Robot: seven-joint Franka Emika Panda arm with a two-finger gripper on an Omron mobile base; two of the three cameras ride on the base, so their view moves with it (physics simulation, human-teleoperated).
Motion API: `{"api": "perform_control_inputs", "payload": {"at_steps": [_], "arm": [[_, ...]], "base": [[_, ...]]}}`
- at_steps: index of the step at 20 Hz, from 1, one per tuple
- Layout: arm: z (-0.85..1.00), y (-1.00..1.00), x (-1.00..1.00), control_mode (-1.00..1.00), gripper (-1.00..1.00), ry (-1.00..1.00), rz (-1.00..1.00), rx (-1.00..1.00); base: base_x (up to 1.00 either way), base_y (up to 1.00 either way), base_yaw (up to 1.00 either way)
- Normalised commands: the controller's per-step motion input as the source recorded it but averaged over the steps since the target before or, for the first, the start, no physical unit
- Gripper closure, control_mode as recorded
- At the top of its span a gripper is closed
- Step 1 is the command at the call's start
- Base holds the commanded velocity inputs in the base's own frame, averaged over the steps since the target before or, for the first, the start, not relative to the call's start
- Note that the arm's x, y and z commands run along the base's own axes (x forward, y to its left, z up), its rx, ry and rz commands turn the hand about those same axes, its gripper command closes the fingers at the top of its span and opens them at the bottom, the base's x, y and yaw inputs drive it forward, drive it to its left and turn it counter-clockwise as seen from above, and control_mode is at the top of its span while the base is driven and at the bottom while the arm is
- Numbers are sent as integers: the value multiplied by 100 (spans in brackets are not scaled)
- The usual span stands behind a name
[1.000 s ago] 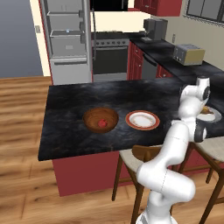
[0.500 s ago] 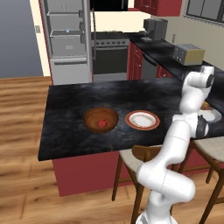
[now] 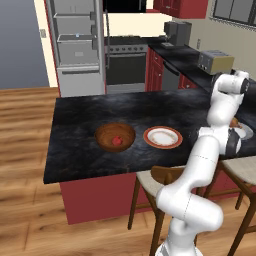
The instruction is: Pick the chicken drumstick and bell pepper from their plates and place them in the bowl. Then put the bowl in the fridge.
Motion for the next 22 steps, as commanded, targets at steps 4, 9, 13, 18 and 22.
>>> {"api": "perform_control_inputs", "payload": {"at_steps": [4,9,13,18,22], "arm": [[0,76,-66,-100,100,1,1,-1],[0,80,-64,-100,100,0,6,-15],[0,80,-63,-100,100,0,8,-20],[0,79,-62,-100,100,0,9,-22],[9,81,-58,-100,100,0,8,-19]], "base": [[0,0,0],[0,0,0],[0,0,0],[0,0,0],[0,0,0]]}}
